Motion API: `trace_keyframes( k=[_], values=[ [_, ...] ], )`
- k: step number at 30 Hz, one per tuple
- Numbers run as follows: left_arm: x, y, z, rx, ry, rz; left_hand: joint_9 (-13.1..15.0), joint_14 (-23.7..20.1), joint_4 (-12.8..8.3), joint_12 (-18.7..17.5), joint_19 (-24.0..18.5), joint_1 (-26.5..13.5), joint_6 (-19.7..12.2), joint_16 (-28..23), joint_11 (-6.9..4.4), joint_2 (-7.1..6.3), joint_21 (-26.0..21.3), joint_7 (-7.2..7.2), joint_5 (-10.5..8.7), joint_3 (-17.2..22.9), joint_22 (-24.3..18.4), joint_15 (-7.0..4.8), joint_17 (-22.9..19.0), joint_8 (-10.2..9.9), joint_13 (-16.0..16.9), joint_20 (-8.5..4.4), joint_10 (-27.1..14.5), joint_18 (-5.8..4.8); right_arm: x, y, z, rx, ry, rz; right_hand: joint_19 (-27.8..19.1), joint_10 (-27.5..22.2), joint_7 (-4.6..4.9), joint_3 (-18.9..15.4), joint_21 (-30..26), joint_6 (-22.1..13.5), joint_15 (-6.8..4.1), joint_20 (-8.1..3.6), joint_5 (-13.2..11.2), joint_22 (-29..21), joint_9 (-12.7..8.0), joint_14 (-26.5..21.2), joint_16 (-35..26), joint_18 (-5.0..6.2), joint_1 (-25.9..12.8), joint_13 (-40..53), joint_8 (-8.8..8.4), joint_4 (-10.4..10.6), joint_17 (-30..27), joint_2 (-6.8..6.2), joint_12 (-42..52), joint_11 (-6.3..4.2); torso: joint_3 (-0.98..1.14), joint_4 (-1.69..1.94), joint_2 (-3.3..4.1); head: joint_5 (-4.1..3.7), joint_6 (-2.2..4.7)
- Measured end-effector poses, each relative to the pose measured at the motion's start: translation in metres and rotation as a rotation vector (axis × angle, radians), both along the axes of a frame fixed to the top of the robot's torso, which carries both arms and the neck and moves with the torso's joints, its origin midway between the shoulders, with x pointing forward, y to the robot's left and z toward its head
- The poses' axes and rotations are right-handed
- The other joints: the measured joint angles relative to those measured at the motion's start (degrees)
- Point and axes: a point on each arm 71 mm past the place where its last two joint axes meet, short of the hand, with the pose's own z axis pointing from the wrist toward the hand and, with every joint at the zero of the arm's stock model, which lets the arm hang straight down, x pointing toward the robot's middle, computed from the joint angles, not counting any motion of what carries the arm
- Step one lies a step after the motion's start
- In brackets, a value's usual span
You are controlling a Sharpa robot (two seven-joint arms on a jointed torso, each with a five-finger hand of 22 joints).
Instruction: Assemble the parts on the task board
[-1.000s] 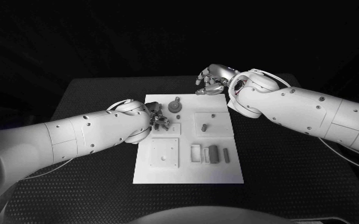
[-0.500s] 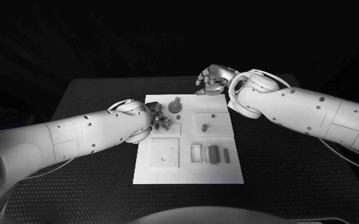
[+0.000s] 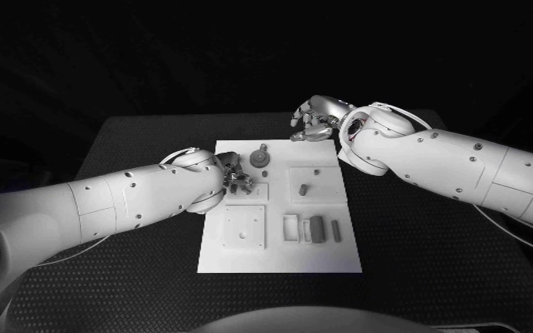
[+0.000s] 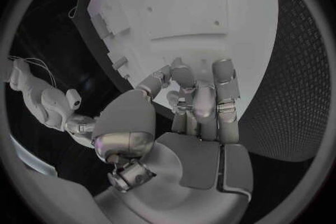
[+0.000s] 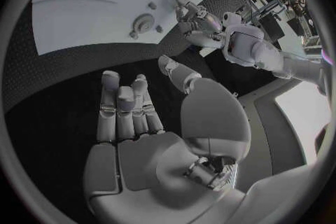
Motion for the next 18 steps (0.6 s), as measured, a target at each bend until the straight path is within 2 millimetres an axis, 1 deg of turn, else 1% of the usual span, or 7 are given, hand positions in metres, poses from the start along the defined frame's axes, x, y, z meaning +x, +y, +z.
trace_keyframes(
  k=[8,18],
  values=[
    [0.0,-0.0006,0.0001,0.007,-0.002,-0.008,0.0,0.0,0.01,0.0,0.01,0.0,0.0,0.0,0.0,-0.01,0.0,0.0,0.0,0.01,0.04,0.0,0.0,0.0,0.0,0.0,0.0,0.0,0.0002,-0.0002,-0.0005,0.009,0.011,-0.003,0.0,0.0,-0.06,0.0,0.0,0.06,0.0,0.0,0.0,0.0,0.0,0.0,0.0,0.0,0.0,0.0,0.0,0.0,0.0,0.0,0.0,0.0,0.01,-0.01,0.0,-0.05,0.08],
    [-0.0002,-0.0005,0.0001,0.016,-0.005,-0.016,0.0,0.0,0.03,0.0,0.09,0.06,0.08,0.0,0.0,-0.06,0.0,-0.08,-0.04,0.03,0.03,0.0,-0.45,0.0,-0.08,0.08,0.01,0.0,0.0004,-0.0006,-0.0009,0.012,0.017,-0.005,0.0,0.0,-0.13,0.0,0.0,0.11,0.0,0.0,0.0,0.0,0.0,0.0,0.0,0.0,0.0,0.0,0.0,0.0,0.0,0.0,0.19,0.0,0.01,0.0,-0.02,0.09,-0.08]
  ],
)
